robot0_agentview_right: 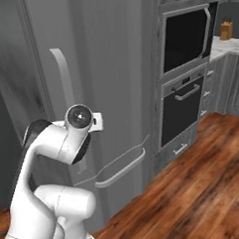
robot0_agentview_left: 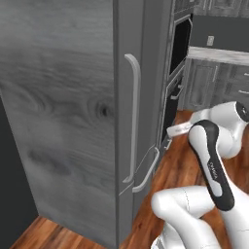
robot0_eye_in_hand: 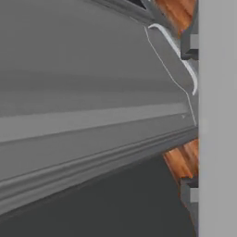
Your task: Gather the corn and cucumber from the fridge and place them on a tray on the dining counter. Then gather the steak and fish from the fridge and place them on the other tray.
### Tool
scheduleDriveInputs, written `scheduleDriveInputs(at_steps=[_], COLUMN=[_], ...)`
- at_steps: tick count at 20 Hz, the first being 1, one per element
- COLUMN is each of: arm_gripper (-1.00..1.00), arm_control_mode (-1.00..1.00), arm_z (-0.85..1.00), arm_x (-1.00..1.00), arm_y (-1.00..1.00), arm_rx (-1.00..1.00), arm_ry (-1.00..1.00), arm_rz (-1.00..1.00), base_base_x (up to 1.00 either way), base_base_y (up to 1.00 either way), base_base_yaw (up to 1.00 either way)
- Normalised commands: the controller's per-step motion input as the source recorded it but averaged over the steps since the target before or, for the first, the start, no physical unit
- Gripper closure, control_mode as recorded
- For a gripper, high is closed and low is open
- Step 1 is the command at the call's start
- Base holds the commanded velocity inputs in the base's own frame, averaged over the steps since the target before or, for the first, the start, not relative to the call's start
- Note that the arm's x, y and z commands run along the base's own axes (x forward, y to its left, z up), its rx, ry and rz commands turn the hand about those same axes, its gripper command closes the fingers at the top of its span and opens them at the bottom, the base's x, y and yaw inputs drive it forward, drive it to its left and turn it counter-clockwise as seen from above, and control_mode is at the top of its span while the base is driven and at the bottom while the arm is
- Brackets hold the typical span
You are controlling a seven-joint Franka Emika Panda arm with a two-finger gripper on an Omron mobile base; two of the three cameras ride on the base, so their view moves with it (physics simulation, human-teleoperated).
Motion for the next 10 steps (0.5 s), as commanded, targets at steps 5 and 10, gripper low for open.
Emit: scheduleDriveInputs(at_steps=[5, 10], arm_gripper=[-1.00, -1.00], arm_control_mode=[-1.00, -1.00], arm_z=[0.00, 0.01], arm_x=[0.15, 0.05], arm_y=[0.26, 0.48], arm_rx=[0.02, -0.03], arm_ry=[-0.26, -0.30], arm_rz=[0.19, 0.24], base_base_x=[0.00, 0.00], base_base_y=[0.00, 0.00], base_base_yaw=[0.00, 0.00])
